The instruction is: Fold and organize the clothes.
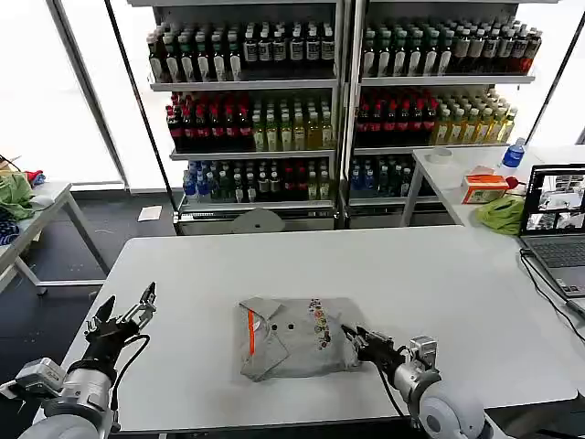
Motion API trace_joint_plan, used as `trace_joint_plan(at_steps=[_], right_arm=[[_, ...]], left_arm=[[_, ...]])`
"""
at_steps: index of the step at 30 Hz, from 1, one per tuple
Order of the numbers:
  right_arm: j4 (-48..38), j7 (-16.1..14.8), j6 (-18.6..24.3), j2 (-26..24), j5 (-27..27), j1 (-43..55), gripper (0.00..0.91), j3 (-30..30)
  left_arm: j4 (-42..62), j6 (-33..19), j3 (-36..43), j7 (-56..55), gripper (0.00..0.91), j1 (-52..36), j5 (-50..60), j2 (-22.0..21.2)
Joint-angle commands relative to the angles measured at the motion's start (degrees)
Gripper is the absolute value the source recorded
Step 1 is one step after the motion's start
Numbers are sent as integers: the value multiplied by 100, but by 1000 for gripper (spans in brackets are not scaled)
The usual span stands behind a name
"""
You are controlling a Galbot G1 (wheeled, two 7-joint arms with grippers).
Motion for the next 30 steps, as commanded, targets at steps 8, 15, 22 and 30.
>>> trace_joint_plan(at_steps=[8, 15, 22, 30], right_arm=[[300, -332, 946, -238, -890, -378, 907, 1123], [-76, -906, 2654, -174, -1382, -709, 907, 1609], [-170, -1240, 3374, -114, -1964, -1104, 907, 1774], [-275, -1431, 3679, 45, -1992, -1540, 907, 1920]], left_arm=[[87, -393, -194, 557, 907, 266, 103, 137], [153, -1502, -74, 1174, 907, 650, 906, 63], [500, -2788, 1, 1554, 907, 932, 1793, -267], [712, -3766, -75, 1955, 907, 1252, 2313, -683]])
